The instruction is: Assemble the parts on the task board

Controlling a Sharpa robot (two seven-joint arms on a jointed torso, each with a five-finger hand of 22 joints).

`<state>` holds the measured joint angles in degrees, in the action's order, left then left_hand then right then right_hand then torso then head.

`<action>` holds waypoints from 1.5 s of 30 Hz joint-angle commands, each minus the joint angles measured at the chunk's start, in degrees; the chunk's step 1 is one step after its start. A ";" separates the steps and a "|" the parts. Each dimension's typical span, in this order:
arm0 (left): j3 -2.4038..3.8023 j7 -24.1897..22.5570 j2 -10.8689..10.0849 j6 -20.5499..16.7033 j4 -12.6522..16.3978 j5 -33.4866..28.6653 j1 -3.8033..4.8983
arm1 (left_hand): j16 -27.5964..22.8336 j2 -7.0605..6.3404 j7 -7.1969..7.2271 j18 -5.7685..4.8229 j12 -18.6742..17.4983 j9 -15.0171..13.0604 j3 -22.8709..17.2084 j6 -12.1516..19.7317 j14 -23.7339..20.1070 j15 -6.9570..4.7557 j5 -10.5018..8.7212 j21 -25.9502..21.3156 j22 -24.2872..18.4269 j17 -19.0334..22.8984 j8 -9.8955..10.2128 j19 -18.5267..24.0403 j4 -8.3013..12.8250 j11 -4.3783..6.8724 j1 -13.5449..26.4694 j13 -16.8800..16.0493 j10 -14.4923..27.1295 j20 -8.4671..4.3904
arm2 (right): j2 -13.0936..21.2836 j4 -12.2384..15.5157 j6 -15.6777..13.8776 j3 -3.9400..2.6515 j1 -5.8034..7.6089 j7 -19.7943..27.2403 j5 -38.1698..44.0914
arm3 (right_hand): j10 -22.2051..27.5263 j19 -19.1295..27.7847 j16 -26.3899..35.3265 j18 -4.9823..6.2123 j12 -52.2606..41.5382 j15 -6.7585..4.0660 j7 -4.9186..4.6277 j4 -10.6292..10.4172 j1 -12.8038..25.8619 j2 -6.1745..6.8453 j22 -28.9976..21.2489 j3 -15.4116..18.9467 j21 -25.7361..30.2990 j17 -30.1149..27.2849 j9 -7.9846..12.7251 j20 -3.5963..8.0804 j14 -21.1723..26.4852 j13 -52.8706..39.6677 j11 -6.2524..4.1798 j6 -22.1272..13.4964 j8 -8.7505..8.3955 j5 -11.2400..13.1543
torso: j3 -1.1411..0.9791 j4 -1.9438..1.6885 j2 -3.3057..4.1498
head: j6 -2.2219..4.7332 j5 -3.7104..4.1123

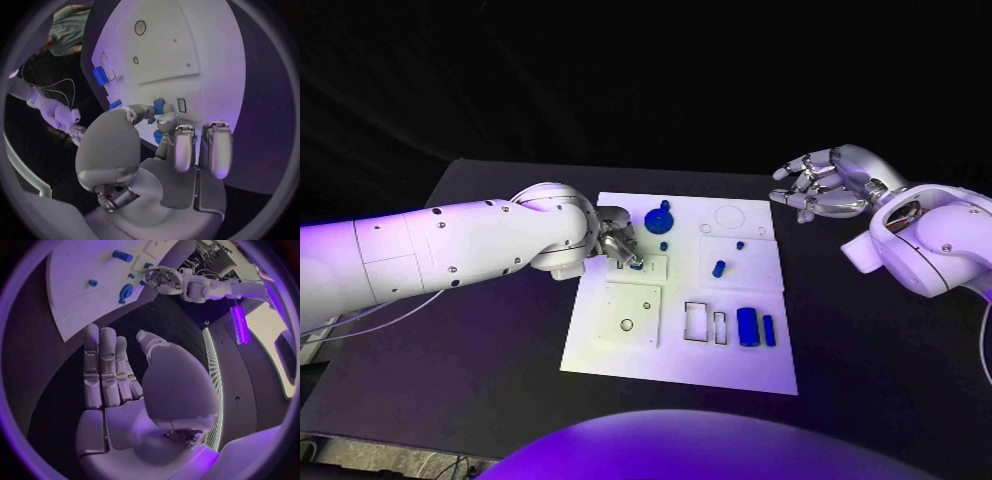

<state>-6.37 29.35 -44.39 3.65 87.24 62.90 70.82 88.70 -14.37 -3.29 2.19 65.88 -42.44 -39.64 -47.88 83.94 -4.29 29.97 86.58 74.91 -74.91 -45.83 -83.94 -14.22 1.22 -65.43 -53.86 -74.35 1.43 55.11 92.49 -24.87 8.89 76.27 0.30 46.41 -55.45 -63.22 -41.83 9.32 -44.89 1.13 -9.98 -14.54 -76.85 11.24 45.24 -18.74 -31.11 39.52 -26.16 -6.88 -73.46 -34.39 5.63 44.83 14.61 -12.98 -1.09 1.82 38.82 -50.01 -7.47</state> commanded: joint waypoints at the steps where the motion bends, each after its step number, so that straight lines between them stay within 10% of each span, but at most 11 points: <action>1: -0.10 -0.03 0.40 1.38 -0.08 0.11 -0.15 | 0.36 0.32 0.03 -0.48 -0.15 -0.09 -13.31 -0.37 5.56 -0.47 0.28 0.28 6.81 -13.27 -0.35 -2.32 12.79 0.08 0.50 -0.12 -0.40 -0.34 | -0.01 0.01 0.23 0.00 -0.06 0.62 0.04 | 1.49 -0.40 0.30 1.09 0.27 -0.04 -0.37 -0.42 -0.56 -0.05 -0.13 0.00 0.40 -0.08 -0.10 -0.13 0.33 0.12 -0.11 0.19 0.19 -0.22 | -0.03 0.00 0.02 | 0.01 0.03; 25: -0.10 -0.01 1.76 2.01 -1.23 -1.33 -0.15 | 0.62 1.39 1.36 -0.48 1.42 -2.59 -8.58 -0.66 5.69 -1.15 -1.01 0.14 6.83 -13.75 -1.20 -2.33 9.68 1.00 4.13 -1.85 -2.14 -0.72 | 0.03 -0.09 0.43 0.00 -0.38 0.68 -0.06 | 1.77 -0.43 0.99 1.08 0.45 0.05 -0.44 -0.52 -0.64 -0.07 -0.55 0.10 0.95 -0.06 -0.14 -0.21 0.46 0.52 -0.02 0.03 0.27 -0.22 | 0.02 -0.02 -0.01 | 0.01 0.43; 45: -0.09 -0.03 1.54 1.47 -1.75 -1.23 -0.16 | 0.68 1.16 1.80 -0.49 2.17 -3.56 10.14 -3.00 5.72 -1.42 -1.54 -0.09 6.89 -13.85 1.26 -2.42 -0.94 1.27 7.03 -2.34 -1.76 -1.06 | 0.14 -0.16 0.61 0.00 -0.56 0.92 -0.44 | 2.12 -0.46 1.93 1.06 0.62 0.24 -0.62 -0.97 -0.29 -0.06 -1.16 0.53 1.77 0.07 -0.17 -0.37 0.62 1.09 0.18 -0.43 0.33 -0.16 | 0.01 -0.01 0.00 | 0.01 0.44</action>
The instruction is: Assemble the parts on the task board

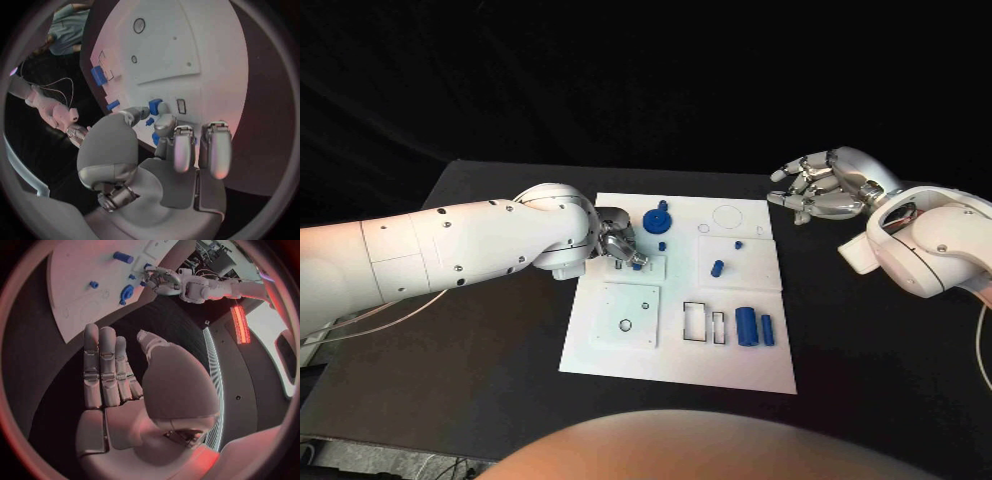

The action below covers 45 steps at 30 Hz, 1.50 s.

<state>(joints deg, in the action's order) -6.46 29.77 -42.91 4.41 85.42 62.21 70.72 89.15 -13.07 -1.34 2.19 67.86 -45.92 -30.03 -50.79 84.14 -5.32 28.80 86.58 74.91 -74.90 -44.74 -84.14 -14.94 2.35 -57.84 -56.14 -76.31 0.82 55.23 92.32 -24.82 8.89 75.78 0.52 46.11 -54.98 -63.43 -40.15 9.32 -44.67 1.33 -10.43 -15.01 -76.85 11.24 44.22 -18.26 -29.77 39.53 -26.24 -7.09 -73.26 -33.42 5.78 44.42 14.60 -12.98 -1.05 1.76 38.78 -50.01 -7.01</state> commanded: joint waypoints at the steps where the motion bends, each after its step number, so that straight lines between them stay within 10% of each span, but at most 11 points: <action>1: 0.00 -0.45 0.04 0.61 0.04 -0.53 -0.05 | 0.26 -0.15 -0.14 -0.49 0.25 -0.12 0.90 -0.13 5.53 -0.40 -0.40 -0.08 6.93 -13.90 0.19 -2.24 -0.46 0.14 -0.61 -0.12 0.17 -0.46 | 0.04 0.01 0.56 0.00 -0.08 0.72 -0.17 | 1.64 -0.26 0.25 1.06 0.40 0.04 -0.17 -0.50 -0.29 -0.06 -0.14 0.06 0.43 0.07 -0.09 -0.17 0.42 0.12 0.04 -0.02 0.33 -0.16 | -0.02 0.06 0.04 | 0.01 0.01; 13: 0.41 -0.44 -0.58 -0.16 0.18 -0.52 -0.05 | 0.33 0.07 -0.12 -0.47 0.47 -0.49 3.55 -0.39 5.57 -0.41 -1.52 -0.15 6.87 -14.04 0.29 -2.21 -1.79 0.16 -0.37 -0.32 0.09 -0.50 | 0.09 -0.07 0.57 0.00 -0.19 0.80 -0.34 | 1.78 -0.29 0.71 1.06 0.39 0.12 -0.24 -0.82 0.01 -0.11 -0.45 0.37 0.85 0.17 -0.12 -0.25 0.47 0.38 0.12 -0.21 0.40 -0.03 | 0.00 0.03 0.02 | 0.01 0.07; 26: 3.57 -0.48 -2.42 0.13 1.61 -1.80 0.67 | 0.28 0.00 -0.13 -0.49 0.55 -0.60 4.41 -0.25 5.54 -0.41 -2.10 -0.11 6.97 -13.93 0.45 -2.27 -1.76 0.15 -0.11 -0.37 0.11 -0.55 | 0.01 -0.39 0.53 0.00 -0.30 0.83 -0.47 | 2.07 -0.27 1.42 1.06 0.43 0.23 -0.32 -1.06 0.22 -0.15 -0.90 0.78 1.45 0.25 -0.17 -0.36 0.67 0.73 0.22 -0.46 0.50 0.28 | 0.04 0.06 0.10 | 0.01 0.15; 38: 4.95 -1.05 -0.40 6.58 -6.37 -3.14 6.43 | -0.13 0.24 -2.49 -0.32 -1.37 2.83 6.54 2.65 5.30 1.23 -2.03 -0.58 6.18 -13.12 7.19 -1.81 -1.77 -1.85 -2.75 2.29 3.20 0.62 | -0.08 -0.81 0.74 0.00 -0.33 0.66 -0.54 | 2.10 -0.26 1.50 1.06 0.44 0.25 -0.33 -1.08 0.23 -0.17 -0.95 0.82 1.52 0.26 -0.18 -0.37 0.69 0.77 0.23 -0.48 0.52 0.30 | -0.04 0.04 0.11 | 0.01 0.16; 45: 4.93 -1.85 2.16 8.51 -12.31 -3.57 7.62 | -0.85 0.46 -4.51 0.12 -8.18 5.84 7.49 4.65 4.89 2.81 -2.10 -1.69 4.09 -11.78 12.49 -0.73 -1.76 -3.66 -4.37 10.82 9.42 2.04 | -0.20 -0.90 0.83 0.00 -0.34 0.62 -0.55 | 2.12 -0.27 1.57 1.06 0.44 0.25 -0.33 -1.09 0.22 -0.19 -1.00 0.84 1.58 0.26 -0.18 -0.38 0.70 0.81 0.24 -0.50 0.53 0.30 | 0.08 0.13 0.28 | 0.01 0.37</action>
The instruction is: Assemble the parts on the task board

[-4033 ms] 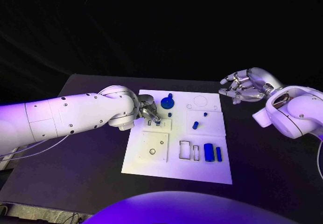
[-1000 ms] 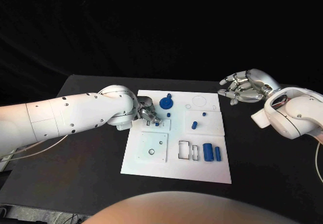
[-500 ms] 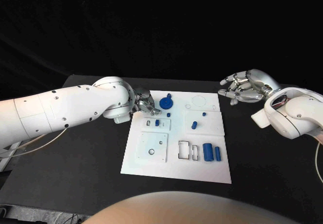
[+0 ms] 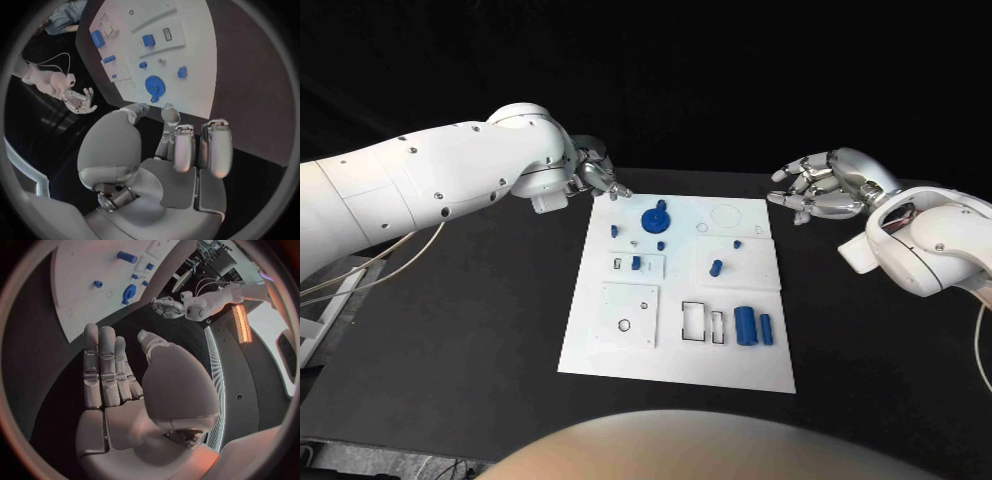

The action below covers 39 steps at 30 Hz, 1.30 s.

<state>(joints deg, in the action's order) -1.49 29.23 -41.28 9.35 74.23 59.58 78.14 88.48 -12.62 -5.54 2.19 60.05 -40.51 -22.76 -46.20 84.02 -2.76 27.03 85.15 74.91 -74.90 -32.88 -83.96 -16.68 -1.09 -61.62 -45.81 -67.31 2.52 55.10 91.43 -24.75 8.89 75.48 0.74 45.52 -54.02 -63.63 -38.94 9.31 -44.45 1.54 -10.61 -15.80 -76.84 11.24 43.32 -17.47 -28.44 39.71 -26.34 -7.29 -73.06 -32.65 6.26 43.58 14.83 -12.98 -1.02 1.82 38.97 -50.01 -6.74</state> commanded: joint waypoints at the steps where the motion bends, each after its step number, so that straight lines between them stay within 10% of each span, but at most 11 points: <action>1: -0.08 -1.36 0.83 4.00 -1.80 -0.96 0.26 | -0.18 0.03 -0.32 0.10 -0.39 0.46 0.21 0.04 5.01 0.26 -0.33 -0.23 4.15 -11.77 0.67 -0.93 -0.02 -0.23 -0.63 0.53 0.44 0.36 | -0.08 -0.02 0.77 0.00 -0.04 0.39 0.04 | 1.15 -0.06 0.36 1.07 0.22 0.05 -0.16 -0.30 0.22 -0.19 -0.10 0.05 0.25 0.08 -0.09 -0.17 0.50 0.04 -0.24 0.34 0.31 0.30 | 0.07 0.08 0.10 | 0.01 0.00; 17: -2.28 -0.73 4.81 10.93 -9.08 -0.12 -0.71 | -0.29 0.42 -0.34 0.11 -0.77 1.33 1.13 -0.92 4.96 0.41 -1.23 -0.23 4.22 -11.56 1.40 -0.94 -0.19 -0.32 0.14 1.34 0.64 0.66 | -0.41 -0.19 0.86 0.00 -0.11 0.41 0.04 | 1.15 -0.07 0.44 1.08 0.21 0.05 -0.16 -0.30 0.19 -0.23 -0.15 0.07 0.32 0.09 -0.10 -0.18 0.49 0.08 -0.24 0.33 0.33 0.28 | 0.06 0.06 0.02 | 0.01 -0.63; 27: -2.81 -0.50 5.63 12.09 -10.33 -0.13 -1.36 | -0.31 1.08 0.05 0.11 -0.13 2.05 3.00 -2.10 4.95 0.19 -5.54 -0.23 4.32 -11.49 1.81 -0.97 -0.18 -0.02 1.43 1.01 0.02 0.60 | -0.50 -0.23 0.86 0.00 -0.18 0.40 0.04 | 1.15 -0.07 0.44 1.08 0.21 0.05 -0.16 -0.30 0.19 -0.23 -0.15 0.07 0.32 0.09 -0.10 -0.18 0.49 0.08 -0.24 0.33 0.33 0.28 | -0.02 0.05 0.01 | 0.01 -0.63; 39: -3.00 -0.30 5.74 12.62 -10.49 0.15 -1.79 | -0.30 1.86 0.21 0.08 0.04 2.15 3.01 -2.59 4.96 0.07 -6.14 -0.18 4.47 -11.51 1.70 -1.03 -0.03 0.12 0.76 0.95 -0.09 0.52 | -0.54 -0.28 0.87 0.00 -0.20 0.40 0.04 | 1.16 -0.14 0.64 1.09 0.18 0.05 -0.16 -0.28 0.09 -0.32 -0.29 0.11 0.49 0.14 -0.12 -0.20 0.45 0.20 -0.25 0.29 0.40 0.17 | -0.05 0.09 0.00 | 0.01 -0.81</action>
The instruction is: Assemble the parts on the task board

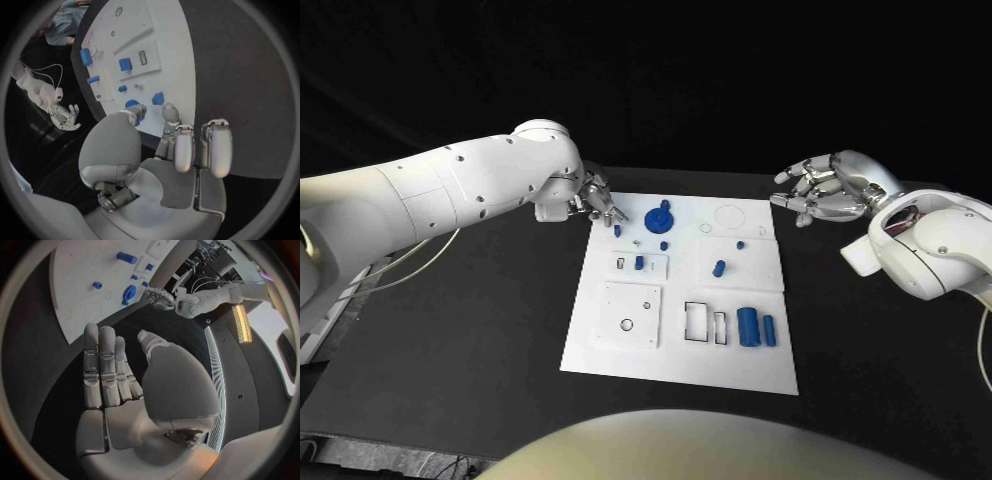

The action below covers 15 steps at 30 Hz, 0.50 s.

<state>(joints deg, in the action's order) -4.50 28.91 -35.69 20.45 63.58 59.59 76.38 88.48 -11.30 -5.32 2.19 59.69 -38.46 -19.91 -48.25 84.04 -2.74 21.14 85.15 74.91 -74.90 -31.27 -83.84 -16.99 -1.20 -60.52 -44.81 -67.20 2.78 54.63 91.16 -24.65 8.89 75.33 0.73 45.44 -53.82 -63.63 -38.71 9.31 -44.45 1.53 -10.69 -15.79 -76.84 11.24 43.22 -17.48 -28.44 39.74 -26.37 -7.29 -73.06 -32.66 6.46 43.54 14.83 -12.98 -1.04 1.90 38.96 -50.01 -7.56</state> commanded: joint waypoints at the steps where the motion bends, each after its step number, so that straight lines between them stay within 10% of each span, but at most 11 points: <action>1: 0.00 0.02 0.15 1.59 0.20 0.07 -0.05 | -0.29 0.65 0.01 0.09 0.44 0.11 0.07 -0.59 4.95 0.03 -0.22 -0.18 4.48 -11.53 0.07 -1.15 0.30 0.26 -0.69 -0.09 -0.24 0.24 | -0.08 -0.01 0.78 0.00 -0.05 0.41 0.12 | 0.97 -0.14 0.41 1.09 0.18 0.05 -0.07 -0.28 0.08 -0.32 -0.19 0.12 0.49 0.11 -0.09 -0.20 0.45 0.21 -0.45 0.33 0.40 0.17 | -0.02 0.01 0.01 | 0.01 0.01; 15: -0.02 -0.19 0.16 1.09 0.52 -1.04 -0.15 | -0.21 1.51 0.19 0.04 0.65 0.13 -0.78 -1.27 4.99 -0.13 0.00 -0.11 4.71 -11.67 -0.32 -1.24 0.40 0.44 -4.13 -0.13 -0.43 0.19 | -0.15 -0.15 0.84 0.00 -0.08 0.37 0.12 | 0.97 -0.14 0.41 1.09 0.18 0.05 -0.07 -0.28 0.08 -0.32 -0.19 0.12 0.49 0.11 -0.09 -0.20 0.45 0.21 -0.45 0.33 0.40 0.17 | -0.07 0.01 -0.01 | 0.01 -0.14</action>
<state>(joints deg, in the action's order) -4.53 28.93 -35.68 21.05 63.96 59.29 76.25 88.48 -9.67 -5.19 2.19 60.06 -38.40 -20.35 -49.22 84.04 -2.75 21.15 85.16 74.91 -74.90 -31.27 -83.84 -16.56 -0.92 -64.16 -44.85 -67.48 2.78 54.54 91.01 -24.63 8.89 75.29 0.73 45.43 -53.82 -63.63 -38.50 9.31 -44.45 1.53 -10.71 -15.79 -76.84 11.24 43.08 -17.48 -28.16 39.80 -26.36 -7.29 -73.06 -32.50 6.46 43.52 14.83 -12.98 -1.09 1.90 38.94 -50.01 -7.68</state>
